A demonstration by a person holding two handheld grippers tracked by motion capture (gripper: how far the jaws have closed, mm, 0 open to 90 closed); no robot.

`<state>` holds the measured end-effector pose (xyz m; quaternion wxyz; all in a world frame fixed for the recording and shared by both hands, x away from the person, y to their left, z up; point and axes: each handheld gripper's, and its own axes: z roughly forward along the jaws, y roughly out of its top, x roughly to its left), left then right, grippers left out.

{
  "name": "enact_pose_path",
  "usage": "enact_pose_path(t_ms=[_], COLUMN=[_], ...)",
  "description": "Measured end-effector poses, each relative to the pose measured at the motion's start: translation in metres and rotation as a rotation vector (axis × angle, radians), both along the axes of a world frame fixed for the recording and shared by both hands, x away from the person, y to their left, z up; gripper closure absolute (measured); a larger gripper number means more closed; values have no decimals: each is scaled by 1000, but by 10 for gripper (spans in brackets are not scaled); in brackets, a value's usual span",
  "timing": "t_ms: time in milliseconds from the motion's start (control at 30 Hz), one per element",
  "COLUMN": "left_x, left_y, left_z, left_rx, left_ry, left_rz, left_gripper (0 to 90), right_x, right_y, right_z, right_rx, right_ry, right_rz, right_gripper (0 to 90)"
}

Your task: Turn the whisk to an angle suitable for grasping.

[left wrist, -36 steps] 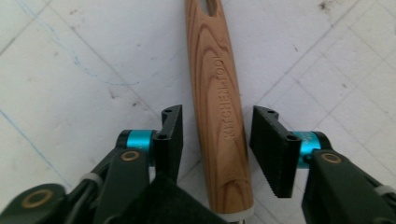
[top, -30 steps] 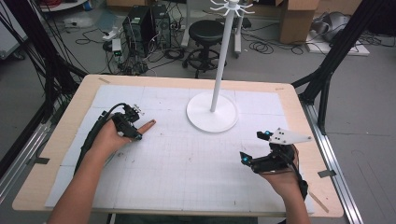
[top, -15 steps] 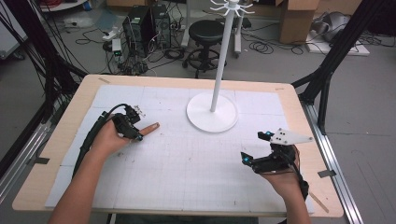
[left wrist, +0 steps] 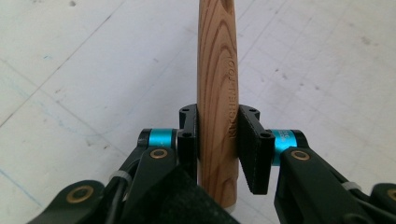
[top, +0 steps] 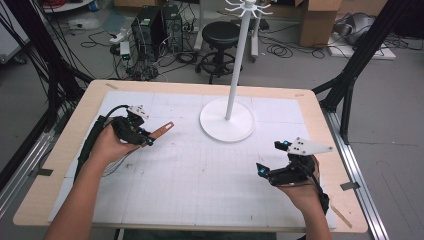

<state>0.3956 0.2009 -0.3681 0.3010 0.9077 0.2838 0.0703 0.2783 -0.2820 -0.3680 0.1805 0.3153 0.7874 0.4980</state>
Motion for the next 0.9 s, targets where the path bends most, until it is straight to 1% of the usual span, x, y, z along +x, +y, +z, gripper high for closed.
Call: enact_pose_path(t_ms=[67,133,200,233,267,300,433,467,533,600,700,767,800,833,867,900], left_x=[-2,-4,-6,-7,-9,-9,-13,-14,-15,-16,-16,-17,-17,-17,-17,-17], left_y=[1,1,2,3,3,3,1,0,-1,-2,-2,-3,-3,-3,-3,-3], left_z=[3,7,12,16,19,22,37,40,45,48,51,52,53,53,54,53], left_rx=[-22,-32,-60,-67,-91,-108,-140,-153,-173,-199,-219,-223,-225,-234,-232,-242], left_ry=[-7,-21,-33,-41,-42,-45,-75,-75,-91,-93,-101,-112,-106,-110,-115,-111], left_rz=[-1,-9,-15,-26,-27,-38,-68,-68,-82,-90,-91,-92,-93,-97,-99,-97], left_gripper=[711,711,711,711,711,710,710,710,710,710,710,709,709,709,709,709], right_x=[0,1,1,1,1,1,2,2,3,4,4,3,3,3,2,2], right_y=[0,0,-1,-1,-1,-1,-3,-3,-4,-4,-3,-3,-3,-3,-3,-3], right_z=[0,0,0,0,0,0,2,3,4,4,4,5,6,6,6,6], right_rx=[-1,-1,2,3,3,4,7,11,21,21,16,18,19,19,20,20], right_ry=[-4,-5,-5,-4,-4,-4,-5,-9,-9,-12,-10,-15,-17,-17,-17,-17], right_rz=[1,0,1,0,0,-1,-6,-8,-14,-12,-12,-11,-12,-12,-12,-12], right_gripper=[4,4,4,4,4,4,4,4,4,4,4,4,4,4,4,4])
